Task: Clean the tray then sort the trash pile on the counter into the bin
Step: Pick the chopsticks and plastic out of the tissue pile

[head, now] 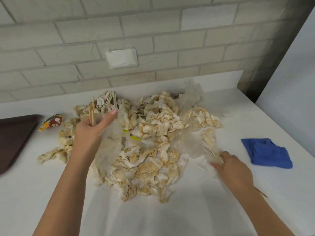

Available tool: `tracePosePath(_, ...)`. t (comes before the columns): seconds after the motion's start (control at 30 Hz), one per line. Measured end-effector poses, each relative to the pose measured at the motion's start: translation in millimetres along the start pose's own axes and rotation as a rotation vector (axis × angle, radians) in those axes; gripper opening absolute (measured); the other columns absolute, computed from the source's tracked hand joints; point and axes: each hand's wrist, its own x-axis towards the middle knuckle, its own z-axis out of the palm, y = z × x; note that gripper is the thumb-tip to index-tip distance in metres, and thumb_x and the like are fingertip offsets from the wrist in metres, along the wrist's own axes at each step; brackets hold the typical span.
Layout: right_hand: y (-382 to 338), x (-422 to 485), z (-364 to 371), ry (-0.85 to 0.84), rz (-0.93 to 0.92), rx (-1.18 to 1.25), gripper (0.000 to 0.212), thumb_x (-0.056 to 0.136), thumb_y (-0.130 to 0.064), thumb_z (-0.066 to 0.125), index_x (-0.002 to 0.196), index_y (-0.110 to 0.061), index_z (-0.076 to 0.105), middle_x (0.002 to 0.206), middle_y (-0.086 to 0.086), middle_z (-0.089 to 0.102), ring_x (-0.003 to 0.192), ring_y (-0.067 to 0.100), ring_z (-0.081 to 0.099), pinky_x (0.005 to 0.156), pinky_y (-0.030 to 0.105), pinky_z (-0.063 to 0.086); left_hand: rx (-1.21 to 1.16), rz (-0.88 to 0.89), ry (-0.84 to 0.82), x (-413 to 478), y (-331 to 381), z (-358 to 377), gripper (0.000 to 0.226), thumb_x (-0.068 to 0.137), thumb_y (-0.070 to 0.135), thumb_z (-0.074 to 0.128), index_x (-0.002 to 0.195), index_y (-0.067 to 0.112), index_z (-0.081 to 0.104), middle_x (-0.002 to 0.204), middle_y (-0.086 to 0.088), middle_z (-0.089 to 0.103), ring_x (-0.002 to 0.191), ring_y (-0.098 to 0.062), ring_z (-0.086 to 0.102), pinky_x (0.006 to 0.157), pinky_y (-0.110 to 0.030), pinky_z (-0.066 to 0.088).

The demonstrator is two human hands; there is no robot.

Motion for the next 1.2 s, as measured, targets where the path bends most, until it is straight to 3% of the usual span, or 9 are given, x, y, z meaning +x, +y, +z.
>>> tracePosePath(0.23,-12,-18,-2,0.012,-0.100,0.254,0.033,0.083,-0.020,0.061,0.116,-0.016,0.053,0.085,-0.002,0.059,0.072,0.019,0.055,0.053,0.025,0.036,-0.079,0.017,-0.082,-13,1,-10,0.036,0.081,0.013,0.070,0.062,0.018,0.040,0.071,-0.010,0.039,0.065,-0.020,0.037,0.046,-0.016,0.032)
tracePosePath(0.4,-19,-32,-17,0.025,-0.086,0.590,0.015,0.089,-0.013,0.054,0.103,-0.017,0.059,0.088,0.002,0.063,0.080,0.023,0.059,0.060,0.026,0.039,-0.283,-0.169,-0.096,-16,-8,-5,0.021,0.073,0.025,0.072,0.088,0.017,0.060,0.092,0.000,0.067,0.075,-0.018,0.061,0.075,-0.039,0.046)
tracePosePath(0.6,-23,-61,-60,-0.023,0.090,1.059,0.012,0.087,-0.019,0.062,0.094,-0.023,0.071,0.081,0.002,0.070,0.067,0.010,0.063,0.054,0.019,0.047,-0.558,-0.209,-0.156,-25,1,35,0.030,0.091,0.002,0.049,0.070,0.021,0.057,0.050,0.009,0.057,0.044,-0.006,0.053,0.039,-0.012,0.041)
tracePosePath(0.67,-17,-72,-70,-0.029,0.119,1.113,0.016,0.084,-0.019,0.063,0.090,-0.031,0.073,0.079,-0.002,0.071,0.064,0.006,0.065,0.052,0.022,0.045,-0.651,-0.233,-0.252,-25,4,53,0.020,0.091,0.013,0.053,0.073,0.019,0.060,0.060,0.005,0.058,0.049,-0.006,0.055,0.042,-0.014,0.043)
tracePosePath(0.7,-11,-77,-75,-0.021,0.151,1.124,0.018,0.084,-0.016,0.061,0.088,-0.029,0.073,0.076,0.000,0.070,0.059,0.007,0.063,0.049,0.021,0.042,-0.655,-0.267,-0.303,-31,7,65,0.005,0.085,0.021,0.058,0.082,0.017,0.059,0.071,0.001,0.058,0.057,-0.009,0.056,0.045,-0.016,0.045)
tracePosePath(0.77,7,-92,-80,0.020,0.260,1.180,0.019,0.085,-0.010,0.055,0.079,-0.020,0.071,0.069,0.004,0.062,0.056,0.014,0.058,0.045,0.022,0.039,-0.601,-0.311,-0.408,-46,6,86,0.025,0.074,0.035,0.060,0.093,0.020,0.056,0.084,0.000,0.059,0.066,-0.010,0.057,0.048,-0.015,0.048)
tracePosePath(0.87,49,-121,-80,0.127,0.314,1.358,0.028,0.089,0.000,0.047,0.075,-0.014,0.066,0.062,0.002,0.060,0.063,0.020,0.055,0.054,0.029,0.043,-0.672,-0.326,-0.514,-90,10,123,0.016,0.090,0.017,0.042,0.086,0.020,0.057,0.060,0.007,0.058,0.048,-0.007,0.056,0.041,-0.013,0.044)
tracePosePath(1.03,143,-163,-63,0.248,0.093,1.650,0.034,0.096,-0.003,0.029,0.105,-0.009,0.061,0.059,-0.004,0.049,0.053,0.006,0.048,0.051,0.020,0.043,-0.579,-0.378,-0.704,-174,24,171,0.027,0.089,0.043,0.051,0.089,0.020,0.066,0.070,0.007,0.064,0.061,-0.008,0.061,0.052,-0.020,0.051)
tracePosePath(1.2,229,-189,-34,0.088,0.298,1.855,0.048,0.059,-0.022,0.061,0.105,-0.010,0.059,0.072,0.004,0.062,0.062,0.014,0.061,0.054,0.023,0.051,-0.509,-0.491,-0.866,-260,12,219,0.014,0.072,0.017,0.060,0.086,0.017,0.063,0.072,0.002,0.062,0.066,-0.013,0.060,0.055,-0.020,0.049)
